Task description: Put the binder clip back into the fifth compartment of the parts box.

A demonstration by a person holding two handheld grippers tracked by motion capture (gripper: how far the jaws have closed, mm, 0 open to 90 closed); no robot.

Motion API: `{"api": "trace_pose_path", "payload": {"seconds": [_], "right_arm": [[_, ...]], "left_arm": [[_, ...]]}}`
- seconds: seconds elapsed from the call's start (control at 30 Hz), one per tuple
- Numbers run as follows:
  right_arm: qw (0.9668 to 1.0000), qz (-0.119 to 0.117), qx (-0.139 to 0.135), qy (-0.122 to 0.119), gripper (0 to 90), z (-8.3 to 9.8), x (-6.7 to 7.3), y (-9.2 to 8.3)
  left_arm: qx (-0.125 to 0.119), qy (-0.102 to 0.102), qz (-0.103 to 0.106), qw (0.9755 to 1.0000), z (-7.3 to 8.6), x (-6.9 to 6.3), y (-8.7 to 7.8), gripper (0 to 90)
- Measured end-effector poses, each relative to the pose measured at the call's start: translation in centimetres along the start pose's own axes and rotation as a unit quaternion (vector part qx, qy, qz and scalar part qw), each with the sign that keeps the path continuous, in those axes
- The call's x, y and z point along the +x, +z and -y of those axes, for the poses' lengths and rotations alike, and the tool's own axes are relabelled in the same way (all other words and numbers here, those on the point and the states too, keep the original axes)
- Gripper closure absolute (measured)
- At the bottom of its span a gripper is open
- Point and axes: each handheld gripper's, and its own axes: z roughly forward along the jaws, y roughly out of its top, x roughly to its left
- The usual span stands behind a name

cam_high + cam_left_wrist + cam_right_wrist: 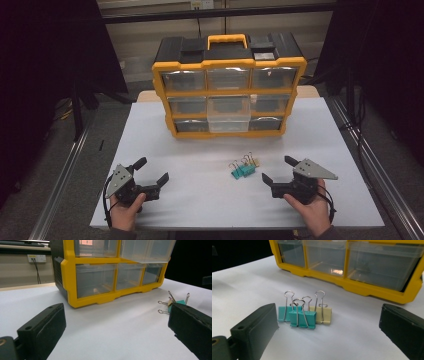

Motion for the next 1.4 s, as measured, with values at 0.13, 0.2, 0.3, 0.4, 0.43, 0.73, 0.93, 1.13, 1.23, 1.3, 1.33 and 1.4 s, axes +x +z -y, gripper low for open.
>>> {"api": "trace_pose_path", "payload": {"seconds": [0.13, 0.2, 0.3, 0.4, 0.43, 0.73, 0.93, 1.13, 1.23, 1.3, 1.33, 1.4], "right_arm": [[0.9999, 0.001, 0.014, -0.001, 3.0, -0.3, 0.5, 0.9], [0.9997, -0.001, 0.025, -0.002, 3.2, -0.4, 0.8, 1.3], [0.9990, -0.009, 0.043, -0.001, 5.1, -0.4, 1.4, 2.2], [0.9980, -0.015, 0.061, 0.004, 8.2, -0.5, 1.8, 2.9], [0.9976, -0.017, 0.068, 0.004, 9.3, -0.5, 2.0, 3.2], [0.9922, -0.020, 0.122, 0.016, 23.1, -0.9, 2.7, 5.3], [0.9881, -0.006, 0.154, 0.004, 29.9, -1.0, 3.2, 6.5], [0.9849, 0.001, 0.173, -0.002, 37.3, -1.0, 3.3, 7.2], [0.9848, -0.001, 0.173, -0.007, 43.0, -0.9, 3.3, 7.4], [0.9840, -0.001, 0.178, -0.005, 47.2, -0.9, 3.4, 7.3], [0.9839, -0.001, 0.178, -0.007, 47.7, -0.9, 3.4, 7.3], [0.9840, -0.003, 0.178, -0.010, 49.0, -0.9, 3.4, 7.3]], "left_arm": [[0.001, 0.004, -0.001, 1.0000, 0.0, 0.1, 0.0, 1.5], [0.003, 0.007, -0.001, 1.0000, -0.1, 0.1, 0.0, 1.5], [0.005, 0.006, 0.000, 1.0000, 0.0, 0.0, 0.0, 1.5], [0.006, 0.005, 0.002, 1.0000, 0.0, 0.0, 0.2, 1.5], [0.003, 0.003, 0.002, 1.0000, 0.1, 0.0, 0.2, 1.5], [0.010, 0.015, 0.002, 0.9998, 0.0, 0.2, 0.2, 1.5], [-0.003, -0.006, 0.002, 1.0000, 0.1, -0.1, 0.4, 1.5], [0.005, 0.003, 0.004, 1.0000, 0.1, 0.0, 0.3, 1.5], [-0.001, -0.006, 0.003, 1.0000, 0.1, -0.1, 0.4, 1.5], [0.006, 0.004, 0.005, 1.0000, 0.1, 0.1, 0.3, 1.5], [0.007, 0.004, 0.001, 1.0000, 0.1, 0.1, 0.3, 1.5], [0.009, 0.008, 0.004, 0.9999, 0.1, 0.1, 0.2, 1.5]]}}
